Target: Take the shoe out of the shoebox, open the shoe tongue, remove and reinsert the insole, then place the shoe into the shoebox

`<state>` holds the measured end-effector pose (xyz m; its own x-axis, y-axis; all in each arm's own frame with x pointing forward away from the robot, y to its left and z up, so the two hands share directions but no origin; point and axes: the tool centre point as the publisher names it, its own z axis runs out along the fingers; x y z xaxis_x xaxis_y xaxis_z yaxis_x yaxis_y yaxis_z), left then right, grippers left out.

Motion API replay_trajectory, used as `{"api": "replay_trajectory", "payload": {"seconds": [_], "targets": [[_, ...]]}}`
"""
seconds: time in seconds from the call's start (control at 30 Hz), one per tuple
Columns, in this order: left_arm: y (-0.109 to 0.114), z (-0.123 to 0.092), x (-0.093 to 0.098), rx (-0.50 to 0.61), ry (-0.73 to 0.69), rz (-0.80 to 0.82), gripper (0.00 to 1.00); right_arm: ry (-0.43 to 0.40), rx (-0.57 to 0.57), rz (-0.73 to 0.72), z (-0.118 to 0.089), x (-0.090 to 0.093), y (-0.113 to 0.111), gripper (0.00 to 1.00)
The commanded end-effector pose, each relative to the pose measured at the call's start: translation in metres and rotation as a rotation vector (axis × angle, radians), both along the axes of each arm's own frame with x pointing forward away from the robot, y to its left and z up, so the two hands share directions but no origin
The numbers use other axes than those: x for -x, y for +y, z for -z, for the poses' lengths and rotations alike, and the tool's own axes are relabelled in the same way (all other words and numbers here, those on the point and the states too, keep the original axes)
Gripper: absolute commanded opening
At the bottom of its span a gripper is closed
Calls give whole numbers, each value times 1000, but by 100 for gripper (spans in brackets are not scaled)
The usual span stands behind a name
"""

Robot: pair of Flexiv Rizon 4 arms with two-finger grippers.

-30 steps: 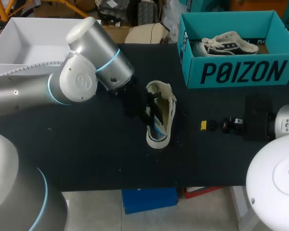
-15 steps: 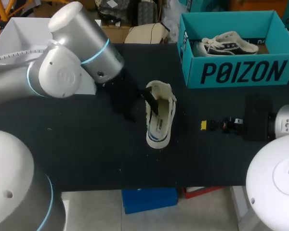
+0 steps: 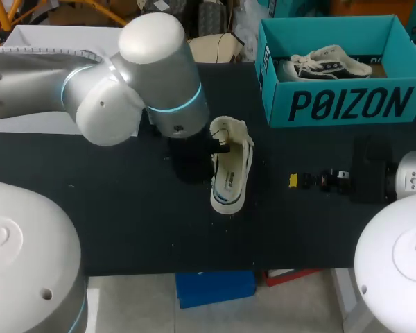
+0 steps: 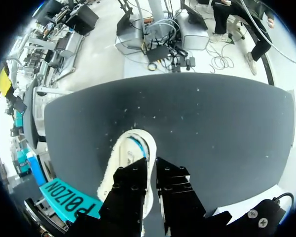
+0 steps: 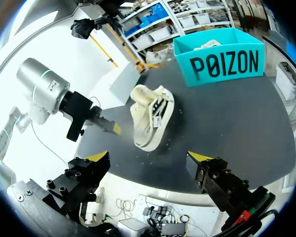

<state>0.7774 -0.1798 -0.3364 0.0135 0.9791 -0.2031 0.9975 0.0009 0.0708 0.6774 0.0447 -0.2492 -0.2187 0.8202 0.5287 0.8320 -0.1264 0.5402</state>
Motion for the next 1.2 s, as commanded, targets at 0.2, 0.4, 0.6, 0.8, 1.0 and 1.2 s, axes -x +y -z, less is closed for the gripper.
{"api": "replay_trajectory", "payload": {"seconds": [0.2,0.4,0.6,0.8,1.0,1.2], "targets": [[-20,33,-10,-144,26,-18,0,8,-2,-4,0,-1,-1,100],[-22,49,-14,-128,48,-25,0,8,-2,-4,0,-1,-1,100],[-24,65,-18,-95,81,-25,0,8,-2,-4,0,-1,-1,100],[-29,80,-17,-89,118,-17,0,8,-2,-4,0,-1,-1,100],[-25,71,-19,-84,101,-17,0,8,-2,-4,0,-1,-1,100],[-11,22,-26,122,73,-36,0,8,-2,-4,0,-1,-1,100]]}}
